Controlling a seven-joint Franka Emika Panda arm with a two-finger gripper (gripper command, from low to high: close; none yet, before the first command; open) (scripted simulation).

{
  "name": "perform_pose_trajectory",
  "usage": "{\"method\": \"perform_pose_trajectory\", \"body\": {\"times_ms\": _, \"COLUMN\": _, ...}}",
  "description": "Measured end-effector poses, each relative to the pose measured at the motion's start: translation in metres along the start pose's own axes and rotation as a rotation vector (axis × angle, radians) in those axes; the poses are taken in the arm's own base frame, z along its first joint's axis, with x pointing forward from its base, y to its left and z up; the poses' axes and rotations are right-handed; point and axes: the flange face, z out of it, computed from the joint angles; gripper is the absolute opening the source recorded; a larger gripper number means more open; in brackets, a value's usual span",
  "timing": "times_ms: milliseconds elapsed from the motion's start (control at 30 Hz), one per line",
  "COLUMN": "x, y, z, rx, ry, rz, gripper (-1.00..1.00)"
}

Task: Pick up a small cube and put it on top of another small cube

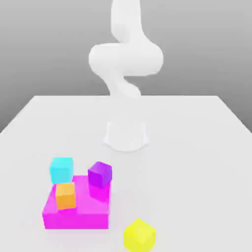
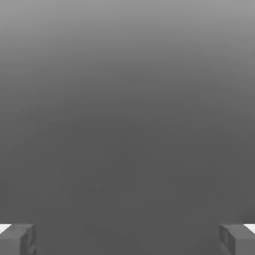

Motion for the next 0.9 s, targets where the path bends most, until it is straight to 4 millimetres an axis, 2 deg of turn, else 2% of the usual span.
{"method": "perform_pose_trajectory", "body": {"times_ms": 100, "x": -0.004, "y": 0.004, "z": 0.063, "rx": -0.024, "ry": -0.099, "rz": -0.08, "gripper": 0.0}}
{"method": "perform_pose_trajectory", "body": {"times_ms": 233, "x": -0.019, "y": 0.013, "z": 0.141, "rx": -0.056, "ry": -0.217, "rz": -0.182, "gripper": 0.0}}
{"method": "perform_pose_trajectory", "body": {"times_ms": 500, "x": -0.08, "y": 0.05, "z": 0.281, "rx": -0.135, "ry": -0.428, "rz": -0.392, "gripper": 0.0}}
{"method": "perform_pose_trajectory", "body": {"times_ms": 700, "x": -0.14, "y": 0.095, "z": 0.363, "rx": -0.208, "ry": -0.569, "rz": -0.564, "gripper": 0.0}}
{"method": "perform_pose_trajectory", "body": {"times_ms": 900, "x": -0.193, "y": 0.153, "z": 0.424, "rx": -0.287, "ry": -0.677, "rz": -0.717, "gripper": 0.0}}
